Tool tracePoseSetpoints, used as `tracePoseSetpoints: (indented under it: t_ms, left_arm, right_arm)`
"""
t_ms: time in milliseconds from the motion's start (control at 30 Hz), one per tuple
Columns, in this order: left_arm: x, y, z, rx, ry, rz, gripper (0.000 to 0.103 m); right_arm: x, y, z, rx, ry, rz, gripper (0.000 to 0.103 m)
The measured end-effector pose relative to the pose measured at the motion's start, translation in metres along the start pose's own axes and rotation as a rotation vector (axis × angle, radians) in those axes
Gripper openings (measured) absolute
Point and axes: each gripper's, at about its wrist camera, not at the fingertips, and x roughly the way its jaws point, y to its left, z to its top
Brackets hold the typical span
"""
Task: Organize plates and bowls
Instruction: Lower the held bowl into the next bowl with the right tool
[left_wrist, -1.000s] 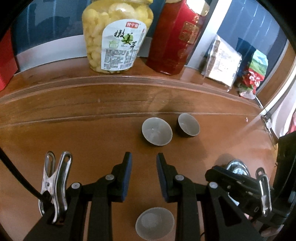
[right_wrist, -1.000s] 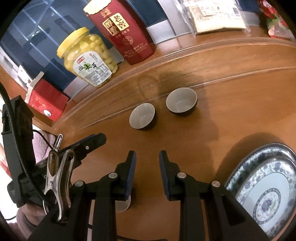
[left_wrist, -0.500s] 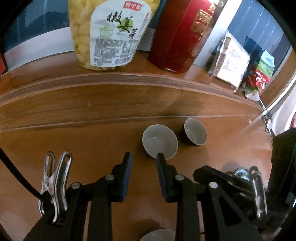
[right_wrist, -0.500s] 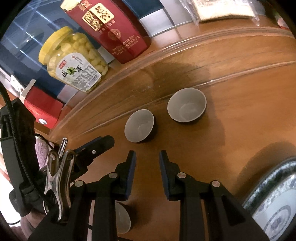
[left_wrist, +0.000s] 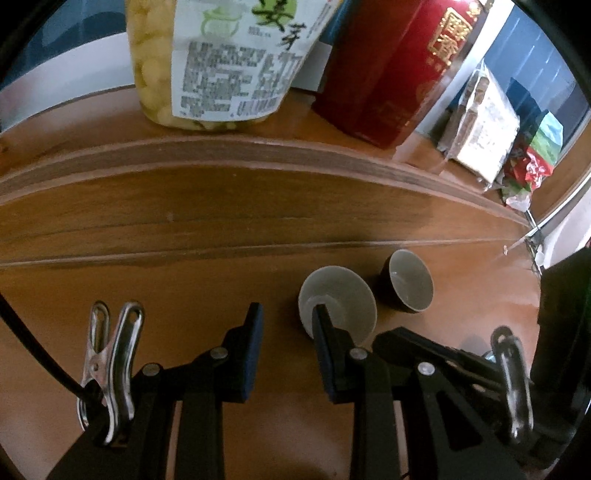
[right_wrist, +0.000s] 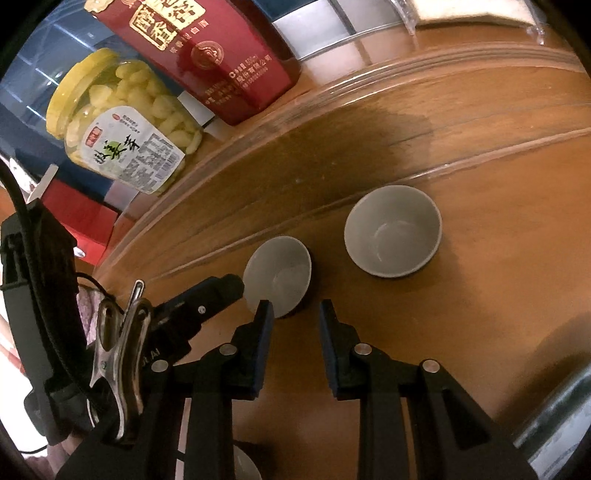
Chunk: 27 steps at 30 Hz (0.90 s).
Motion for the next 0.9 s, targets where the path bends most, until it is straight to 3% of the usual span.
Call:
tracePoseSetpoints:
  t_ms: [300, 533, 900]
  left_arm:
    - [0.011, 0.003, 0.002, -0.008, 0.019, -0.022, 0.027]
    - [0.015, -0.001, 0.000, 0.016, 0.033, -0.052, 0.017]
    - [0.013, -0.002, -0.004, 0.003, 0.041, -0.065, 0.016]
  right_arm:
    - [0.011, -0.003, 0.005, -0.006, 0.011, 0.002, 0.026]
    - [0.017, 0.009, 0.007, -0.064, 0.000, -0.016, 0.017]
    - [0.012, 0.010, 0.003, -0.077, -0.008, -0.010, 0.014]
